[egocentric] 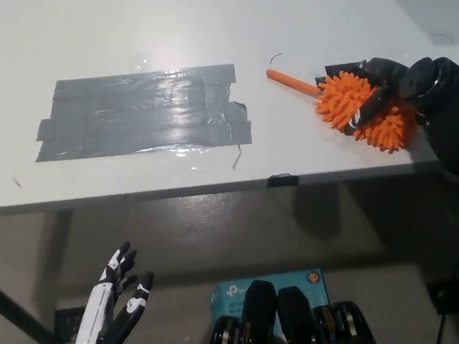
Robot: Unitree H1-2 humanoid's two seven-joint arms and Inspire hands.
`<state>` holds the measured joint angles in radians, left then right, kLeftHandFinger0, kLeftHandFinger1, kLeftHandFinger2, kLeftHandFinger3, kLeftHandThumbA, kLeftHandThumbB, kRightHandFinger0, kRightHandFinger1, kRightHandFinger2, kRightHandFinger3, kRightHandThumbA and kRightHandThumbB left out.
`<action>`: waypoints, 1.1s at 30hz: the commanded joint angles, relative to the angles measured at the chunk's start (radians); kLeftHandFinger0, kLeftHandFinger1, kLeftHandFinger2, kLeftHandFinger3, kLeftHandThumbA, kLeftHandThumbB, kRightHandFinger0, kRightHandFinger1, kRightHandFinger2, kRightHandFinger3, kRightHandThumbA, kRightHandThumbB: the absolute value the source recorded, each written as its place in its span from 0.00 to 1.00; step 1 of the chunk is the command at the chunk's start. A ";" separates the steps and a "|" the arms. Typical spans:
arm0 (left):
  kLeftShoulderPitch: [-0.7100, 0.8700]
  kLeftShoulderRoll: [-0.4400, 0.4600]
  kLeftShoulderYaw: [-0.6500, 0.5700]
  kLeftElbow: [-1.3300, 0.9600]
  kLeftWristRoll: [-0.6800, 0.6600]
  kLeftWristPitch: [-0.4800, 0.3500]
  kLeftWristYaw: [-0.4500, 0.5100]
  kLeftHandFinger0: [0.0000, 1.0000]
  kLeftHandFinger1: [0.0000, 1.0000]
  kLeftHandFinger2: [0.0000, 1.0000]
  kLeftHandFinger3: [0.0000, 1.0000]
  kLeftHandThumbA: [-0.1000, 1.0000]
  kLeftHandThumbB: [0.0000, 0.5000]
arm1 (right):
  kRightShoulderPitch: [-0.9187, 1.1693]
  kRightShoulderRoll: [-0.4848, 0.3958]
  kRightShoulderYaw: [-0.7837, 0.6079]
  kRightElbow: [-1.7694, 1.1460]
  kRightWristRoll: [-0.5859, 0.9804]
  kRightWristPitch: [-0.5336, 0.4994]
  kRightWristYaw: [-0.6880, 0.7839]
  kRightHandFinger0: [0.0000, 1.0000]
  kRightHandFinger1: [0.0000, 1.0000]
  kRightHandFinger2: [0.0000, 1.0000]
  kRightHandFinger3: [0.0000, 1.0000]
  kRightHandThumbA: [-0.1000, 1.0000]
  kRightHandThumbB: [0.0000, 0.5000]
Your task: An orange duster is kept infront of the robot in the middle of the table and the robot extends its right arm to grab the duster, picks it up and hands it to a person
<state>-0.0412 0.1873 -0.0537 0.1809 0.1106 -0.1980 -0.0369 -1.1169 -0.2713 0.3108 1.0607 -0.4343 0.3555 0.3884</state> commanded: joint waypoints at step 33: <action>-0.070 -0.003 0.013 -0.002 -0.028 -0.044 -0.007 0.95 1.00 1.00 1.00 0.71 0.15 | -0.002 -0.041 0.003 0.053 0.051 -0.094 -0.132 0.05 0.45 0.28 1.00 0.00 0.38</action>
<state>-0.0942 0.1873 -0.0506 0.1864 0.1015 -0.2014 -0.0369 -1.1580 -0.2825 0.4262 1.1508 -0.4942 0.3019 0.3112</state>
